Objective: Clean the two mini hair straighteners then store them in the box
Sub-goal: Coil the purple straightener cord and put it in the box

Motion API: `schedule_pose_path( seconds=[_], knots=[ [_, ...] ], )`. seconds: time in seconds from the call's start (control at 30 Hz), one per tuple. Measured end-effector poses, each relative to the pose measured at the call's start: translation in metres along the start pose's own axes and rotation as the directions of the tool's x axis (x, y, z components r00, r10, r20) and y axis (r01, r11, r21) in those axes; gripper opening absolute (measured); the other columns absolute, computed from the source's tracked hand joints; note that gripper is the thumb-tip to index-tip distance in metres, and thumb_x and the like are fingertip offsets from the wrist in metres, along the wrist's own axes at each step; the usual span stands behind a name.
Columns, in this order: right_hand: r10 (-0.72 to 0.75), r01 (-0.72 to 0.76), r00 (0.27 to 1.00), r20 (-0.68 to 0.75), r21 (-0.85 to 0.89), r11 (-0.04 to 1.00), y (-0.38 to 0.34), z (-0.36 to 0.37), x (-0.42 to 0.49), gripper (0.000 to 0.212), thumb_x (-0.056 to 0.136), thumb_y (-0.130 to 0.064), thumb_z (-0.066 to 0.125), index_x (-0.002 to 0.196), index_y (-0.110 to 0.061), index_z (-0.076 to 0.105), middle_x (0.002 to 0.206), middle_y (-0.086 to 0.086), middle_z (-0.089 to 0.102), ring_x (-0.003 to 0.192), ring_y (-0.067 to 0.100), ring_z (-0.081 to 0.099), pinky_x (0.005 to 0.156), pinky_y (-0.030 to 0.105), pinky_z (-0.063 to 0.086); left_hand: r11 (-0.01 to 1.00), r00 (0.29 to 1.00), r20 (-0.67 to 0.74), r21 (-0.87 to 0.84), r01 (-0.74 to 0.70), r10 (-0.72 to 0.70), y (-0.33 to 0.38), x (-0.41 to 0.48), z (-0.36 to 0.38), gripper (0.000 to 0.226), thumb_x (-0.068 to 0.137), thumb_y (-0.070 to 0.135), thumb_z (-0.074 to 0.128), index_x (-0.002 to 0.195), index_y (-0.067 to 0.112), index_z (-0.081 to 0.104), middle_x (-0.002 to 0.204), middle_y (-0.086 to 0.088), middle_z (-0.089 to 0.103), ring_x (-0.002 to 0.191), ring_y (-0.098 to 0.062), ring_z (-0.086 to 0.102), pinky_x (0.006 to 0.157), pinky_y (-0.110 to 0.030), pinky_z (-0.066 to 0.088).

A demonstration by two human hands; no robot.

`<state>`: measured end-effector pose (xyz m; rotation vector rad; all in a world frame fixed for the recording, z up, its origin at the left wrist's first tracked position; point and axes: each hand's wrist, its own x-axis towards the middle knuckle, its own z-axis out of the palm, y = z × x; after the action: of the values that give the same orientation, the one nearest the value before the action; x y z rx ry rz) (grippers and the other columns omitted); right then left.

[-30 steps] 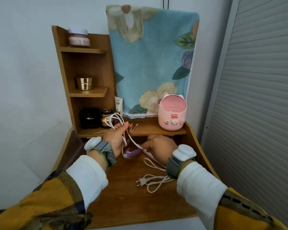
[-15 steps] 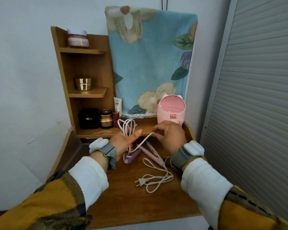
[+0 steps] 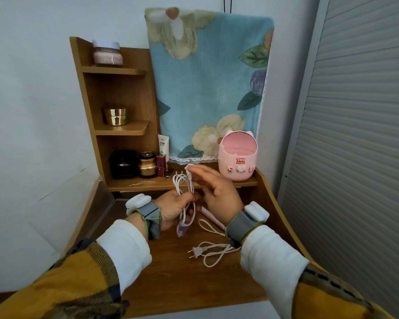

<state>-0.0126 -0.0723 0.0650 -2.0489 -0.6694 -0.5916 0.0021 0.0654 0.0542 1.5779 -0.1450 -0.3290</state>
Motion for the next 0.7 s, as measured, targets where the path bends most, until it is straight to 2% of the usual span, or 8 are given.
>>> schedule_pose_path(
  seconds=[0.1,0.17,0.3,0.37,0.43,0.57,0.63,0.7],
  knots=[
    [0.303,-0.248,0.951,-0.06,0.436,0.865,-0.007,0.0,-0.001,0.05,0.084,0.017,0.046,0.117,-0.02,0.051,0.124,0.007,0.057,0.101,0.008,0.06,0.068,0.014,0.053,0.997,0.997,-0.05,0.056,-0.054,0.057,0.0,-0.001,0.002,0.029,0.093,0.011,0.046,0.067,0.009,0.061,0.047,0.0,0.055,0.042,-0.012,0.049,0.042,-0.017,0.04],
    [0.475,-0.39,0.879,-0.041,0.511,0.766,-0.008,0.0,-0.002,0.029,0.087,-0.007,0.062,0.113,-0.012,0.05,0.114,0.01,0.061,0.097,0.012,0.06,0.055,0.011,0.049,0.984,0.991,-0.057,0.137,-0.116,0.124,0.001,-0.003,0.002,0.033,0.096,0.013,0.043,0.066,0.009,0.056,0.046,0.0,0.05,0.044,-0.012,0.05,0.043,-0.015,0.043],
    [0.542,-0.609,0.793,0.279,0.389,0.691,0.001,0.016,0.0,0.053,0.078,-0.045,0.07,0.114,-0.008,0.058,0.091,0.007,0.068,0.072,0.018,0.068,0.06,0.029,0.054,0.892,0.982,-0.021,0.422,-0.161,0.187,0.006,-0.007,0.007,0.033,0.1,0.022,0.039,0.077,0.008,0.058,0.067,-0.009,0.058,0.055,-0.013,0.059,0.052,-0.02,0.047],
    [0.567,-0.665,0.746,0.35,0.439,0.604,-0.002,0.023,0.003,0.046,0.073,-0.043,0.076,0.104,-0.011,0.065,0.094,0.01,0.07,0.084,0.028,0.069,0.064,0.037,0.054,0.712,0.977,0.044,0.677,-0.184,0.21,0.011,-0.01,0.013,0.023,0.099,0.011,0.037,0.099,0.007,0.059,0.087,-0.013,0.061,0.074,-0.021,0.062,0.062,-0.026,0.047],
    [0.631,-0.674,0.717,0.295,0.524,0.521,-0.005,0.027,0.008,0.028,0.073,-0.033,0.079,0.088,-0.012,0.067,0.091,0.012,0.07,0.082,0.028,0.067,0.06,0.033,0.051,0.609,0.966,0.093,0.76,-0.224,0.24,0.011,-0.009,0.015,0.02,0.096,0.007,0.039,0.094,0.01,0.059,0.08,-0.007,0.06,0.064,-0.013,0.059,0.075,-0.037,0.05],
    [0.68,-0.615,0.701,0.217,0.665,0.423,-0.006,0.023,0.015,0.007,0.083,-0.014,0.069,0.082,-0.009,0.063,0.099,0.014,0.07,0.073,0.022,0.063,0.073,0.039,0.053,0.707,0.971,0.047,0.677,-0.202,0.233,0.005,-0.004,0.007,0.02,0.09,0.018,0.058,0.07,0.021,0.056,0.056,0.004,0.054,0.043,-0.005,0.048,0.043,-0.014,0.039],
    [0.651,-0.56,0.701,0.291,0.79,0.249,-0.004,0.019,0.019,0.01,0.089,-0.01,0.059,0.084,-0.002,0.059,0.099,0.016,0.069,0.075,0.029,0.062,0.079,0.05,0.05,0.823,0.979,0.029,0.538,-0.183,0.199,0.001,-0.007,0.002,0.012,0.088,0.028,0.062,0.08,0.019,0.058,0.055,0.002,0.054,0.04,-0.005,0.05,0.042,-0.016,0.039],
    [0.652,-0.546,0.697,0.298,0.81,0.214,0.004,0.016,0.022,0.013,0.092,-0.013,0.056,0.085,-0.002,0.057,0.092,0.011,0.068,0.077,0.025,0.063,0.074,0.044,0.052,0.854,0.977,0.022,0.481,-0.197,0.213,-0.001,-0.01,-0.001,0.014,0.091,0.03,0.058,0.094,0.016,0.059,0.06,0.001,0.056,0.042,-0.004,0.051,0.043,-0.018,0.04]
  ],
)
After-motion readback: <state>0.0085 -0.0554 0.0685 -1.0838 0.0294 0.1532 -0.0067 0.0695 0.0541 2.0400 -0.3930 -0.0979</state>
